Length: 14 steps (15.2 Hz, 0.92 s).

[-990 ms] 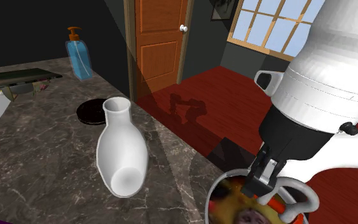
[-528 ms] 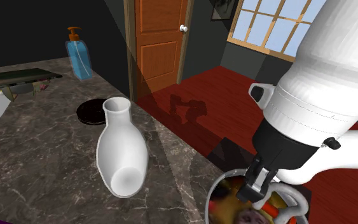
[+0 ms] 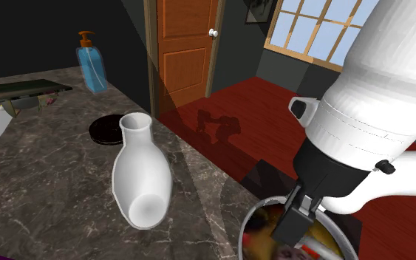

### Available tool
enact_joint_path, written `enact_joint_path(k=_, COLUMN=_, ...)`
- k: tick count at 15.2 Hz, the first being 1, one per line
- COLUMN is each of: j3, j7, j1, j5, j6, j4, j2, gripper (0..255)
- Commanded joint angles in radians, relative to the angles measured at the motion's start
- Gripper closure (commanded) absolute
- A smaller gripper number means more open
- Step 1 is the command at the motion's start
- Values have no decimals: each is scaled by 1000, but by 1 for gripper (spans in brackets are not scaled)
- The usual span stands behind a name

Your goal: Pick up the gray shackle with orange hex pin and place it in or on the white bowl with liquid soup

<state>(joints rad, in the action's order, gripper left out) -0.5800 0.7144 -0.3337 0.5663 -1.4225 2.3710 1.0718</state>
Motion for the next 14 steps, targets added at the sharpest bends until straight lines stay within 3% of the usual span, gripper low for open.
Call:
enact_joint_path(k=1, j3=0, j7=0, j1=0, j5=0, j6=0, j4=0, j2=0, gripper=0)
enact_joint_path(k=6, j3=48, j7=15, j1=22, j5=-46, j6=91, j4=-143, j2=-56, gripper=0)
enact_joint_path(k=14, j3=48, j7=15, j1=22, j5=-46, j6=91, j4=-143, j2=-56, gripper=0)
